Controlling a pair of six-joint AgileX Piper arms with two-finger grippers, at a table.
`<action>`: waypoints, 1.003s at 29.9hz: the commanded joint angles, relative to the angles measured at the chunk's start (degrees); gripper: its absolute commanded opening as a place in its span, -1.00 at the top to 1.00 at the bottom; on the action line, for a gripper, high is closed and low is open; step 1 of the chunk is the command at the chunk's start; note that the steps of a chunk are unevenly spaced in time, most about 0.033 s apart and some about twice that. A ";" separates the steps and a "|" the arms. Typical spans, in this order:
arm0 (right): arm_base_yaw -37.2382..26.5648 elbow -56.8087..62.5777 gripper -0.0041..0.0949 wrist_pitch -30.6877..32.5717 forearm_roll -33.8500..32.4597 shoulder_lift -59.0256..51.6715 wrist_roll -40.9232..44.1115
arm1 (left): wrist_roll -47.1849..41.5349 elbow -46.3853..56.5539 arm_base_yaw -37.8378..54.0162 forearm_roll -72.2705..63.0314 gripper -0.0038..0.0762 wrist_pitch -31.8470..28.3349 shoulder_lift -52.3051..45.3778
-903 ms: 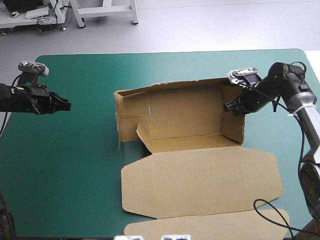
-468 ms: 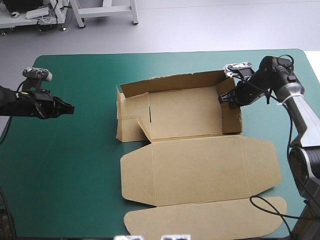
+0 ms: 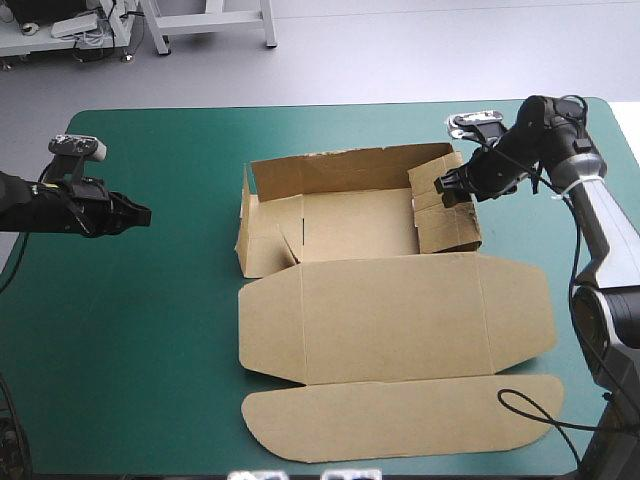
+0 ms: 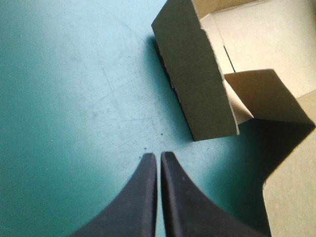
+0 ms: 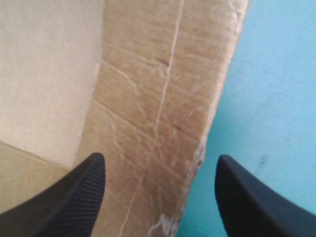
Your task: Fold the box
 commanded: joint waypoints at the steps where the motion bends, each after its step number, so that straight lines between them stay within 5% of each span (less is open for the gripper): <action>1: 0.30 -4.59 -0.39 0.90 1.18 -5.52 1.58 | -0.57 -1.58 0.02 -3.22 0.88 -0.88 -1.93; 13: 0.30 -4.91 -0.39 0.90 -4.59 -14.82 1.89 | -0.24 -1.58 0.02 -9.83 0.88 -0.11 -1.93; 30: 0.30 -1.21 -0.38 0.90 0.65 3.28 3.28 | 0.50 -1.58 0.02 -9.55 0.88 1.94 -1.93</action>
